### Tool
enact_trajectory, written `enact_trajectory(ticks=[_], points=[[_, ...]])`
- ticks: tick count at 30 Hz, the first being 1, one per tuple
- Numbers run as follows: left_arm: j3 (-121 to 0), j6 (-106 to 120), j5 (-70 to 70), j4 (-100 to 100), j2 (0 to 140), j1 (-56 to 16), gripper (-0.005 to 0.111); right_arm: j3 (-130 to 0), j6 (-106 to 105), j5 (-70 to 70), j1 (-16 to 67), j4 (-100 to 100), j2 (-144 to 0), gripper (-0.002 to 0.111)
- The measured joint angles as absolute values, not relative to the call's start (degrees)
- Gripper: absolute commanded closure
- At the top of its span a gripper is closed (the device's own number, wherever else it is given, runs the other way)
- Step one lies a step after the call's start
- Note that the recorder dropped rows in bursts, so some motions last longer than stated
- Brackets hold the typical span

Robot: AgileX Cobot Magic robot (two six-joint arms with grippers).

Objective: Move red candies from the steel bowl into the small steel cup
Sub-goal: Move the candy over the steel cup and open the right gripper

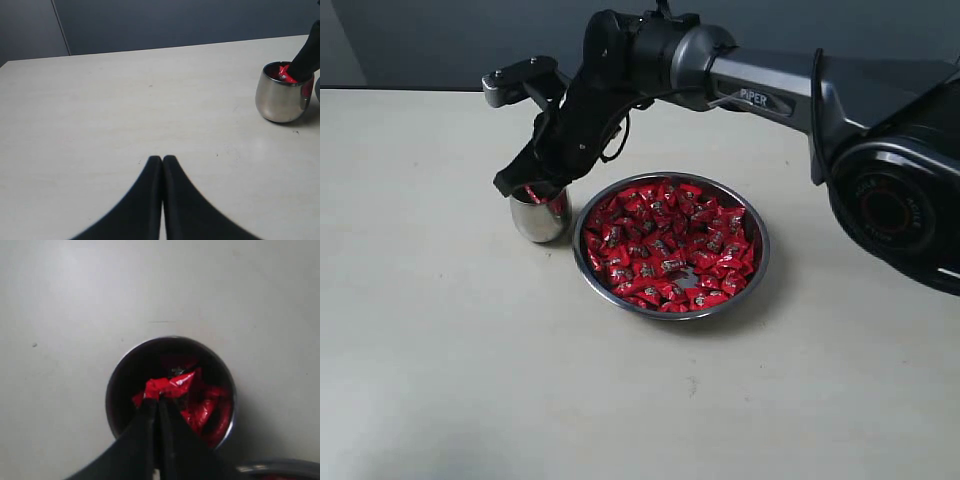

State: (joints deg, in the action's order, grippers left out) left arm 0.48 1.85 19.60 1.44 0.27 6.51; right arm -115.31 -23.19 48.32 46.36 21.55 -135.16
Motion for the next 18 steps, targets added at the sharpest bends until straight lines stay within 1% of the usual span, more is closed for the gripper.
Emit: enact_trajectory(ticks=[12,14,18], points=[[0.5,1.8,19.6,1.4,0.3,6.5,0.106,-115.3,-23.1,48.3,46.4,21.5,-135.2,0.107],[0.5,1.8,19.6,1.4,0.3,6.5,0.106,-115.3,-23.1,48.3,46.4,21.5,-135.2,0.100],[0.5,1.8,19.6,1.4,0.3,6.5,0.106,-115.3,-22.8,48.3,46.4,21.5,-135.2,0.075]])
